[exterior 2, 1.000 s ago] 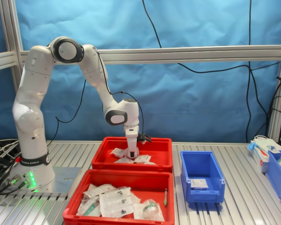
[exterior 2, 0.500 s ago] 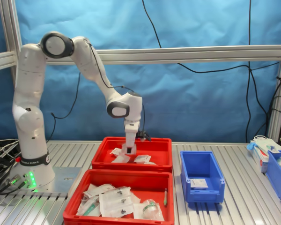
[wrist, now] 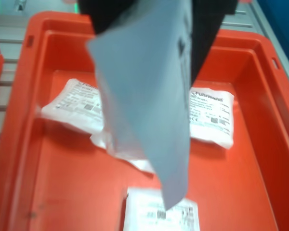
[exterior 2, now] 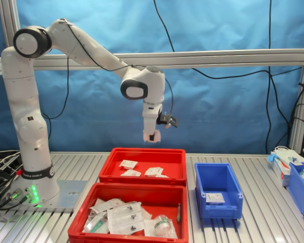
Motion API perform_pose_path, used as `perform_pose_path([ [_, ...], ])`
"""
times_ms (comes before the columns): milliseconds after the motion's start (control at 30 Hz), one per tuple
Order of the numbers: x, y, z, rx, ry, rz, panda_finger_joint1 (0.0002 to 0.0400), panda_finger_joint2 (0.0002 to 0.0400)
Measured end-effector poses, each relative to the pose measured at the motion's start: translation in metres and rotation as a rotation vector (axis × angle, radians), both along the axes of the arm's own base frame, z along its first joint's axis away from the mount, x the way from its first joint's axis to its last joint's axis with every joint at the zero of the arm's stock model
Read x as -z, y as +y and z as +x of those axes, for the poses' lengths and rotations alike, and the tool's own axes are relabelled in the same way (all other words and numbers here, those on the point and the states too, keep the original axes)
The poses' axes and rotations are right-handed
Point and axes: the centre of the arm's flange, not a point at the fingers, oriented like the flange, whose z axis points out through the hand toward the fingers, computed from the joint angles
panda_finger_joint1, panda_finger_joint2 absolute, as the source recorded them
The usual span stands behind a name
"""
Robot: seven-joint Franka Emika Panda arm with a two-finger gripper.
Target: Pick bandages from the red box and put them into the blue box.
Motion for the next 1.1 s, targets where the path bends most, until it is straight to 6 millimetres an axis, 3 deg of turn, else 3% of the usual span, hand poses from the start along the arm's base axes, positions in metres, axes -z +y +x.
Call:
perform_pose_path([
  [167,-0.028,-0.026,0.016,0.051,-0.037,0.018,0.0058,0.0058],
  [267,-0.051,-0.055,0.03,0.105,-0.073,0.026,0.0058,0.0058],
  [467,-0.074,-0.086,0.048,0.163,-0.122,0.021,0.0058,0.0058],
  [767,-0.086,-0.107,0.076,0.206,-0.162,-0.028,0.0058,0.0058],
  [1100,-0.078,-0.115,0.121,0.228,-0.222,-0.138,0.0058,0.0058],
])
